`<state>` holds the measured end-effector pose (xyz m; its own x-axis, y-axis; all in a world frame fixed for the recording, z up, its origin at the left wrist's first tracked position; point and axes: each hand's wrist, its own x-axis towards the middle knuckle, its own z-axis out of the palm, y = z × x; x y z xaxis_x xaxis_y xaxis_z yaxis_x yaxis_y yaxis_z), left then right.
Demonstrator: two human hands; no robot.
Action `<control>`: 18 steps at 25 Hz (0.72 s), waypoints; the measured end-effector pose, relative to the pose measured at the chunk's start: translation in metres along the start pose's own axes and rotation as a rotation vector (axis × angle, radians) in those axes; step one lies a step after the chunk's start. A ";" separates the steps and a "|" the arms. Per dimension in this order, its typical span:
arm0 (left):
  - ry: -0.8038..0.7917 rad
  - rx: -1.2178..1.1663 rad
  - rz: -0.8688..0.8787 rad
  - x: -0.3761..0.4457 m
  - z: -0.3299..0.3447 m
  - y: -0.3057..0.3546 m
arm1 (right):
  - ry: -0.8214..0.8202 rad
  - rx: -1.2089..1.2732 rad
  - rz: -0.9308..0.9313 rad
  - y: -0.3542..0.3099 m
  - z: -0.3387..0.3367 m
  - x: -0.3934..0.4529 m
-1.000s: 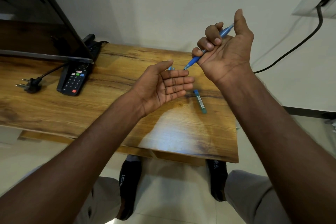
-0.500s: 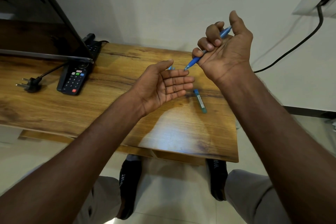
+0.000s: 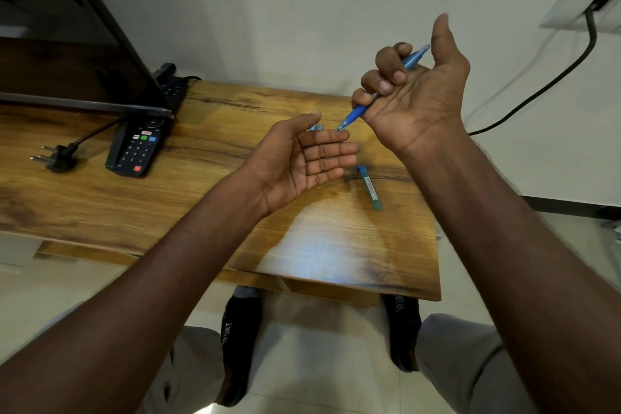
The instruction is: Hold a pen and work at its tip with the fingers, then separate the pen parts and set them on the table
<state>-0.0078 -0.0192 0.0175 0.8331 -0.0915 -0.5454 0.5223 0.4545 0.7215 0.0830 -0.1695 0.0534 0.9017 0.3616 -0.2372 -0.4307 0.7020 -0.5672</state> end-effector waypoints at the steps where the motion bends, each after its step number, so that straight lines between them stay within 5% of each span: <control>1: 0.001 0.000 0.001 0.000 0.000 0.000 | 0.002 -0.011 0.003 0.000 0.000 0.000; 18: 0.033 0.210 0.101 -0.010 -0.016 0.000 | 0.142 -0.131 0.069 0.024 0.005 0.006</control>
<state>-0.0192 -0.0041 0.0168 0.8786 -0.0238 -0.4769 0.4655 0.2652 0.8444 0.0779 -0.1480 0.0424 0.8707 0.3093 -0.3824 -0.4910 0.5891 -0.6417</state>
